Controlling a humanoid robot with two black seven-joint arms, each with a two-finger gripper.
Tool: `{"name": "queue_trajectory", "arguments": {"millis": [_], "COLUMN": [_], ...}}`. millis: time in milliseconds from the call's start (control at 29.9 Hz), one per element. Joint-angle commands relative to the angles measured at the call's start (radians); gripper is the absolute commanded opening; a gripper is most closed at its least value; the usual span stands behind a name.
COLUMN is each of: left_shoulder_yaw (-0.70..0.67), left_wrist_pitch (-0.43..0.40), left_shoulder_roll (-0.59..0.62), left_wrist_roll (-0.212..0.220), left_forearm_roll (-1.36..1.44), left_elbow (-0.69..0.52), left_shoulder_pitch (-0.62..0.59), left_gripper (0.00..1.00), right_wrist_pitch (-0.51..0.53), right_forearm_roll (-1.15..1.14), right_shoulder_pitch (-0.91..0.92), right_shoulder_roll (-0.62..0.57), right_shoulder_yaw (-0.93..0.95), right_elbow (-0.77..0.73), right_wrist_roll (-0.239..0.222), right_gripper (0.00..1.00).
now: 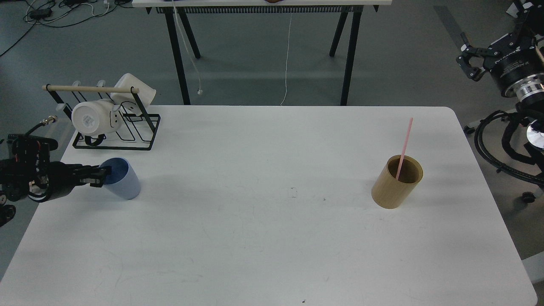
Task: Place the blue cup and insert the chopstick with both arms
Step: 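Close the left gripper around the blue cup, then carry the blue cup with the left gripper to the table center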
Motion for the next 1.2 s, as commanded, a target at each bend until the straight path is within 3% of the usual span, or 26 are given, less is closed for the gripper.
{"name": "queue_trajectory", "arguments": {"millis": [0, 167, 334, 434, 501, 635, 735, 869, 1170], "left_shoulder_yaw": [-0.001, -0.003, -0.001, -0.001, -0.001, -0.003, -0.001, 0.000, 0.014], "left_wrist_pitch": [-0.005, -0.008, -0.020, -0.101, -0.153, -0.230, -0.305, -0.346, -0.346], "left_shoulder_roll": [0.002, 0.002, 0.002, 0.004, 0.002, -0.008, -0.070, -0.128, -0.378], "left_wrist_roll": [0.000, -0.009, -0.021, -0.009, 0.015, 0.110, 0.149, 0.176, 0.210], "left_forearm_roll": [-0.001, 0.000, 0.002, 0.006, 0.008, 0.009, 0.011, 0.124, 0.348], "left_elbow": [0.000, -0.014, -0.052, -0.139, -0.211, -0.330, -0.403, -0.475, -0.468], "left_shoulder_pitch": [-0.004, -0.018, -0.111, -0.176, -0.214, -0.286, -0.332, -0.357, -0.340], "left_gripper": [0.04, 0.01, 0.01, 0.01, 0.01, 0.01, 0.02, 0.01, 0.01], "right_wrist_pitch": [0.000, 0.000, 0.000, 0.000, 0.000, 0.000, 0.000, 0.000, 0.000], "right_forearm_roll": [0.000, 0.000, 0.000, -0.009, -0.035, -0.083, -0.087, -0.087, -0.089], "right_shoulder_pitch": [-0.001, -0.001, 0.007, 0.031, 0.064, 0.139, 0.170, 0.182, 0.179], "right_shoulder_roll": [-0.001, -0.001, -0.008, -0.014, -0.014, -0.017, -0.017, -0.015, -0.015], "right_shoulder_yaw": [0.001, 0.001, 0.001, -0.001, 0.001, 0.001, -0.001, -0.001, -0.001], "right_elbow": [0.000, 0.000, 0.000, -0.001, -0.001, -0.001, 0.000, 0.005, 0.006], "right_wrist_roll": [0.000, 0.000, 0.000, 0.000, -0.002, -0.003, -0.009, -0.014, -0.014], "right_gripper": [1.00, 1.00, 1.00, 1.00, 1.00, 1.00, 1.00, 1.00, 1.00]}}
